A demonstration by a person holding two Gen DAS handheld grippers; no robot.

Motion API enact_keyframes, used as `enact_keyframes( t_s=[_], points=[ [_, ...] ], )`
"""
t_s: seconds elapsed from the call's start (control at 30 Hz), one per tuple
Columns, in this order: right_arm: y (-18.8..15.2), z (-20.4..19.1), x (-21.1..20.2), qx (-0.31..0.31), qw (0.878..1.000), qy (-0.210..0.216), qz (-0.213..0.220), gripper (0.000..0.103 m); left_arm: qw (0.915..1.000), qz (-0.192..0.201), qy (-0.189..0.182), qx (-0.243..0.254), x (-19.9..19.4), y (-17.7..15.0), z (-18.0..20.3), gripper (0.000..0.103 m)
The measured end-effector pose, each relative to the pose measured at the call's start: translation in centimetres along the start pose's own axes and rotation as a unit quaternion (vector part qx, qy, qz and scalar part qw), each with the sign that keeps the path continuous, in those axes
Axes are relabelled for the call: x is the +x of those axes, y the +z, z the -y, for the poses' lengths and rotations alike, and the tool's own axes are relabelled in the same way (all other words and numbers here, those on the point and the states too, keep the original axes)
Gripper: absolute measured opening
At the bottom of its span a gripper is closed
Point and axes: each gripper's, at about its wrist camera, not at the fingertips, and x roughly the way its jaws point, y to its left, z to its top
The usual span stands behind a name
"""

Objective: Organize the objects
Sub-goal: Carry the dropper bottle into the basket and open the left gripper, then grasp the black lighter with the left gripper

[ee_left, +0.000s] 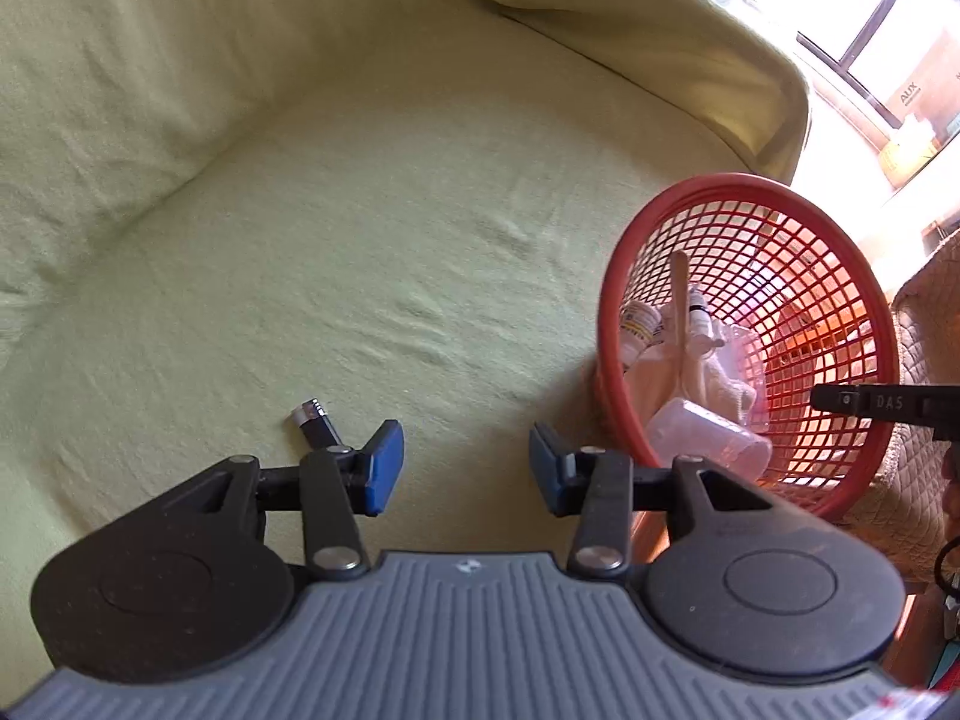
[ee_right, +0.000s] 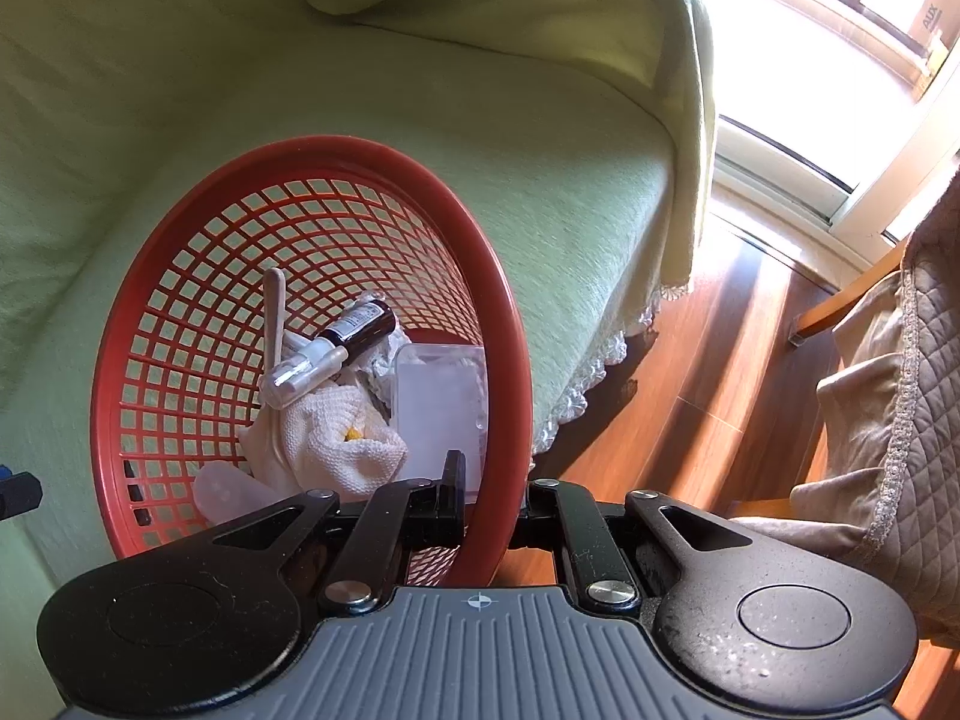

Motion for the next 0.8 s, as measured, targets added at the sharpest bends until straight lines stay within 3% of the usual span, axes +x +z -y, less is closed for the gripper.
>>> enact_keyframes(
  t_s=[0.1, 0.2, 0.23, 0.3, 0.33, 0.47, 0.67, 0.8],
  points=[
    [0.4, 2.7, 0.7, 0.058, 0.998, 0.025, -0.001, 0.006, 0.9999, -0.007, 0.007, -0.01, 0.1, -0.4, -1.0, 0.04],
    [-0.3, 9.1, 2.7, 0.225, 0.973, 0.054, -0.02, 0.006, 0.9998, -0.009, 0.013, -0.015, -0.3, -0.9, -2.1, 0.04],
    [-0.7, 10.1, 3.1, 0.244, 0.968, 0.05, -0.025, 0.007, 0.9997, -0.009, 0.015, -0.016, -0.5, -1.1, -2.5, 0.04],
    [-1.3, 9.8, 3.0, 0.217, 0.975, 0.043, -0.026, 0.007, 0.9996, -0.009, 0.019, -0.022, -0.5, -1.4, -3.2, 0.04],
    [-1.6, 8.8, 2.8, 0.193, 0.979, 0.051, -0.033, 0.0, 0.9994, -0.01, 0.02, -0.025, -0.4, -1.5, -3.6, 0.04],
    [-2.4, 6.4, 1.3, 0.178, 0.982, 0.06, -0.027, 0.002, 0.9988, -0.022, 0.025, -0.036, 0.2, -2.0, -4.1, 0.04],
    [-1.8, 7.3, 0.6, 0.253, 0.958, 0.126, -0.04, 0.011, 0.9992, -0.018, 0.019, -0.031, 0.0, -2.2, -4.3, 0.04],
    [-2.2, 8.8, 0.6, 0.321, 0.927, 0.188, -0.038, 0.012, 0.9989, -0.012, 0.022, -0.039, -0.2, -1.9, -4.9, 0.04]
  ],
)
